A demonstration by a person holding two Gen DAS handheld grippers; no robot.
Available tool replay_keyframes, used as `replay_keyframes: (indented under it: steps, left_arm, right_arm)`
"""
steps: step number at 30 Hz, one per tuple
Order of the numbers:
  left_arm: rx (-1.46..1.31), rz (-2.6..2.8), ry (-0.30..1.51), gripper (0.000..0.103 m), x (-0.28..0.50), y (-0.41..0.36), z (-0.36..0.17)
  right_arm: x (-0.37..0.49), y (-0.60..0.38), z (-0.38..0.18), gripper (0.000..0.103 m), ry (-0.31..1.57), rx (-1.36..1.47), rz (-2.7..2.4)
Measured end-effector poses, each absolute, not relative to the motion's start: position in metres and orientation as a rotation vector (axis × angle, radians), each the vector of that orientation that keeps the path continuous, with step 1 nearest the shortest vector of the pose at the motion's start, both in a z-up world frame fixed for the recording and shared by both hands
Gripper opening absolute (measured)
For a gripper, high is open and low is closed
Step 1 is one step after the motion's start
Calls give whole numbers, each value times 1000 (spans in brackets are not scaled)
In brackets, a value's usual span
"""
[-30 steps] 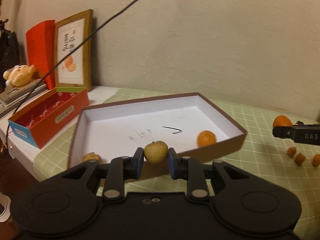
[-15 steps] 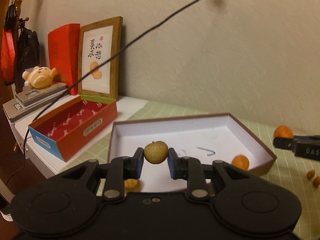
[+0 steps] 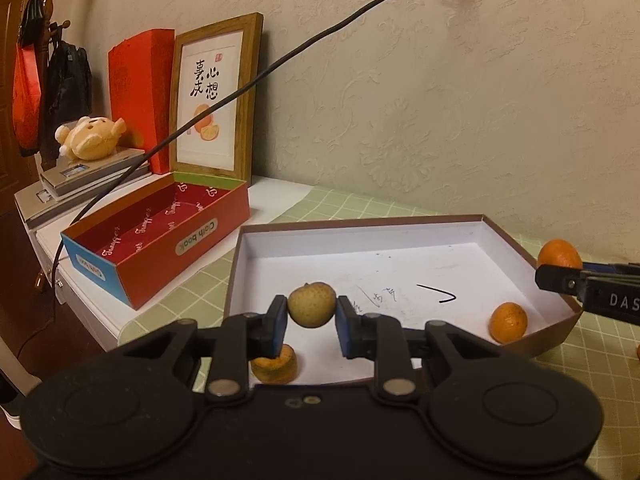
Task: Organize fruits
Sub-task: 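Carry the brown fruit and large orange over the white box with both tools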
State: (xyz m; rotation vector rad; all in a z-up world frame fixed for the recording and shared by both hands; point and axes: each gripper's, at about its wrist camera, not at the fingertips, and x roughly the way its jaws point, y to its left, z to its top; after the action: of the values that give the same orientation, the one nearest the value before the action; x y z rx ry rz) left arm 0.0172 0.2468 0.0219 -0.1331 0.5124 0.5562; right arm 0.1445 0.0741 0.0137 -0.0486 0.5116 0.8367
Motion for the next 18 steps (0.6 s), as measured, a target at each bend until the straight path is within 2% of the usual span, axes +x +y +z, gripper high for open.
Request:
replay_keyframes:
  steps: [18]
  left_arm:
    - [-144,560,502,18,31,251,21]
  right_arm:
    - [162,83,8,40,517,-40,836]
